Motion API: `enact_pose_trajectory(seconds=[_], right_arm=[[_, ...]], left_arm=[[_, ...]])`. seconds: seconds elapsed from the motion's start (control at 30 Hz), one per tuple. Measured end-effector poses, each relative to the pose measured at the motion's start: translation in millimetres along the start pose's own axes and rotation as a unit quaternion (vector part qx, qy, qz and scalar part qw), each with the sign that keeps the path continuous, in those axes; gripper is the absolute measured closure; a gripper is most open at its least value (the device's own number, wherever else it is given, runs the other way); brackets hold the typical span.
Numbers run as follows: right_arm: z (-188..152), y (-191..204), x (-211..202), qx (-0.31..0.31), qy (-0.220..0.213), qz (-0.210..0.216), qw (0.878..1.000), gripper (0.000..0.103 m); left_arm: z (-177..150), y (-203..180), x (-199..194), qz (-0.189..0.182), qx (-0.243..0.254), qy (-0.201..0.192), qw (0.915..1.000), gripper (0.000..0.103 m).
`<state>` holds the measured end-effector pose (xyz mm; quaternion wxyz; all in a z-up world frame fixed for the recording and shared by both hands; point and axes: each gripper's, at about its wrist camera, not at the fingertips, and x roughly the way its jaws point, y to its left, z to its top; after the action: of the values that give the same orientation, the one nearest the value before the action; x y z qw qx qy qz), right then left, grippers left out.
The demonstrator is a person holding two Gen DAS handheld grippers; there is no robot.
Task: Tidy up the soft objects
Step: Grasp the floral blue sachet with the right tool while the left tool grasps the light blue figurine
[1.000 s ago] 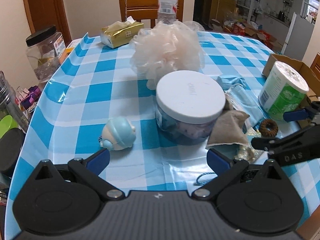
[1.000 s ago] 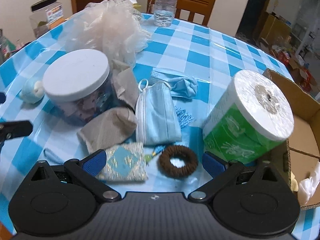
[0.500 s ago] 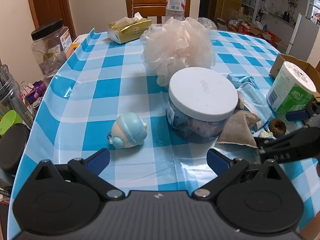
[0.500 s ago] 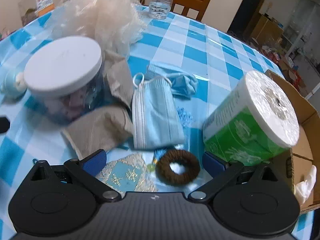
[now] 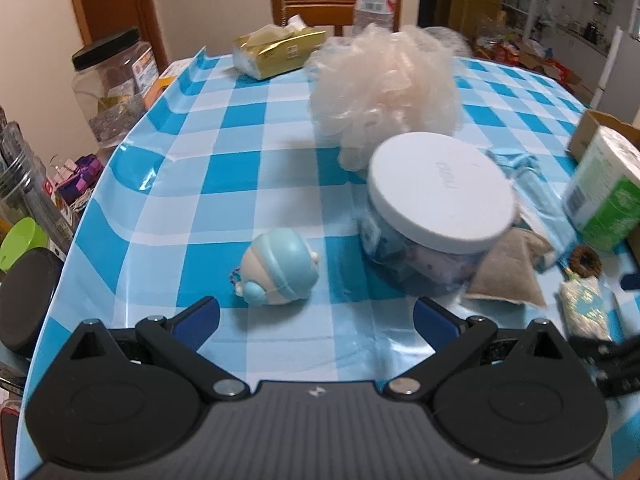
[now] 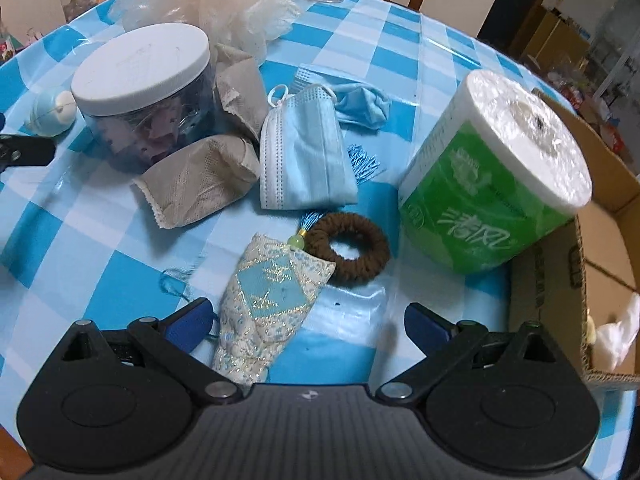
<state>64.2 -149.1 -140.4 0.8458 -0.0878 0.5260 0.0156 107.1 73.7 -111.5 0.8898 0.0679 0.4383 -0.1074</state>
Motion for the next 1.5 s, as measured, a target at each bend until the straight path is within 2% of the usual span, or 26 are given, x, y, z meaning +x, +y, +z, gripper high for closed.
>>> enact_pose_trajectory(seconds=[0.2, 0.33, 0.47, 0.53, 0.63, 0.7, 0.77, 0.9, 1.0, 1.07, 1.2, 1.27, 1.37, 1.5], right_arm=[[-5.0, -16.2, 5.8, 0.059, 0.010, 0.038, 0.997, 0.000], [-8.8, -15.4, 5.8, 0.052, -0.004, 0.039, 0.998, 0.000], [-13.9, -14.5, 4.7, 0.053, -0.020, 0.037, 0.998, 0.000], [-16.2, -14.3, 4.0, 0.053, -0.027, 0.037, 0.998, 0.000], [-21.1, -14.1, 0.4, 0.053, -0.033, 0.036, 0.997, 0.000], [-21.9, -14.2, 0.2, 0.054, -0.035, 0.036, 0.997, 0.000], [-21.0, -15.0, 1.0, 0.056, -0.034, 0.036, 0.997, 0.000], [-14.5, -10.9, 1.3, 0.059, -0.015, 0.036, 0.997, 0.000], [-10.3, -1.1, -2.1, 0.039, -0.023, 0.038, 0.998, 0.011], [-6.3, 3.0, -5.0, 0.036, -0.026, 0.051, 0.998, 0.024], [-0.6, 8.8, -6.2, 0.028, -0.029, 0.050, 0.998, 0.035], [0.4, 8.6, -7.0, 0.028, -0.028, 0.049, 0.998, 0.045], [2.3, 8.4, -8.5, 0.026, -0.022, 0.048, 0.998, 0.054], [3.9, 9.5, -9.7, 0.019, -0.020, 0.046, 0.999, 0.059]], left_arm=[[6.4, 9.9, 20.9, 0.014, -0.033, 0.013, 0.9993, 0.001], [6.4, 18.6, 32.8, 0.020, -0.070, 0.029, 0.9969, 0.004], [7.1, 26.4, 38.9, 0.008, -0.106, 0.035, 0.9937, 0.015], [8.7, 28.1, 39.4, 0.002, -0.119, 0.031, 0.9925, 0.017], [11.4, 29.7, 40.0, -0.002, -0.132, 0.022, 0.9910, 0.027], [13.5, 32.5, 41.7, -0.004, -0.144, 0.020, 0.9893, 0.030], [13.9, 35.7, 43.0, -0.009, -0.160, 0.021, 0.9869, 0.037], [15.4, 38.9, 43.3, -0.004, -0.166, 0.017, 0.9859, 0.038], [15.6, 39.8, 43.5, 0.001, -0.163, 0.017, 0.9865, 0.038], [15.9, 40.5, 43.8, 0.005, -0.161, 0.017, 0.9867, 0.039], [17.0, 42.3, 44.5, 0.007, -0.161, 0.018, 0.9868, 0.039], [18.0, 42.8, 44.1, 0.008, -0.159, 0.017, 0.9870, 0.047], [19.4, 44.3, 43.9, 0.003, -0.157, 0.017, 0.9875, 0.048], [20.2, 44.7, 42.9, 0.001, -0.149, 0.019, 0.9887, 0.050]])
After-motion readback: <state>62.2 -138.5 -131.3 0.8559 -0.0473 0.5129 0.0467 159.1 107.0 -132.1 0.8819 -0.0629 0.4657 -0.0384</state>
